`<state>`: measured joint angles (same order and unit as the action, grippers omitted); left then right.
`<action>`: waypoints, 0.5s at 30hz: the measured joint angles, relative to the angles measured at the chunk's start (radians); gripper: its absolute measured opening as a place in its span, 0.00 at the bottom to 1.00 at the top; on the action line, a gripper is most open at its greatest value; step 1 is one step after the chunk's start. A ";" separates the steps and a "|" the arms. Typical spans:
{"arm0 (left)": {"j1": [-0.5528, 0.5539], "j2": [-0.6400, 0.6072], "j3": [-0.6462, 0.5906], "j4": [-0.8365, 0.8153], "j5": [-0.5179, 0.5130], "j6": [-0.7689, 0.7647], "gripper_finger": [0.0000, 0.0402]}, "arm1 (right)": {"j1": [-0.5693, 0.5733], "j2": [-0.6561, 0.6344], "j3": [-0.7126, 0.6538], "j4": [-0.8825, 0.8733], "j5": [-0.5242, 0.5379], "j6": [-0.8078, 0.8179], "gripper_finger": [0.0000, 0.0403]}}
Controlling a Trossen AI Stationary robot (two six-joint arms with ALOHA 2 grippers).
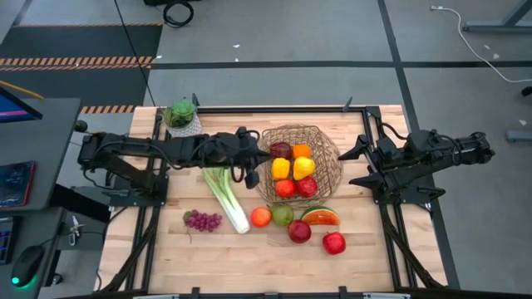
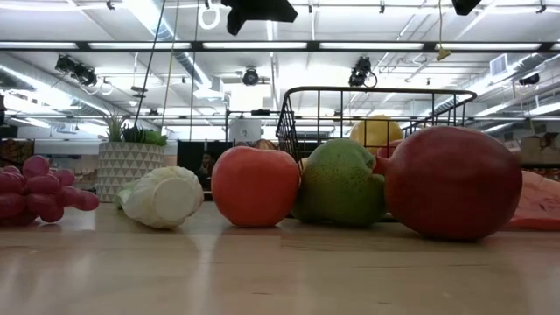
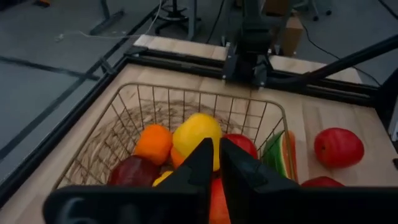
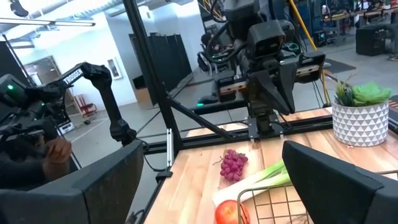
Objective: Build produce basket
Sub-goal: Put the red apple into the brown wire basket
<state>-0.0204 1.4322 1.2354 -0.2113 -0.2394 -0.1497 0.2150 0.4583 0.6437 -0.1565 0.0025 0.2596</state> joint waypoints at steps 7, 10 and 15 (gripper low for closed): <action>-0.027 0.000 0.000 0.021 0.000 0.003 0.07 | 0.000 0.000 0.000 0.003 0.000 0.000 0.96; -0.030 0.000 0.000 0.021 0.000 0.008 0.08 | 0.000 0.000 0.000 0.003 0.000 0.000 0.96; -0.029 0.000 0.000 0.039 -0.001 -0.021 0.09 | 0.000 0.000 0.000 0.003 0.000 0.000 0.96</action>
<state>-0.0494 1.4326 1.2358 -0.1725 -0.2401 -0.1706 0.2150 0.4583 0.6437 -0.1536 0.0025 0.2596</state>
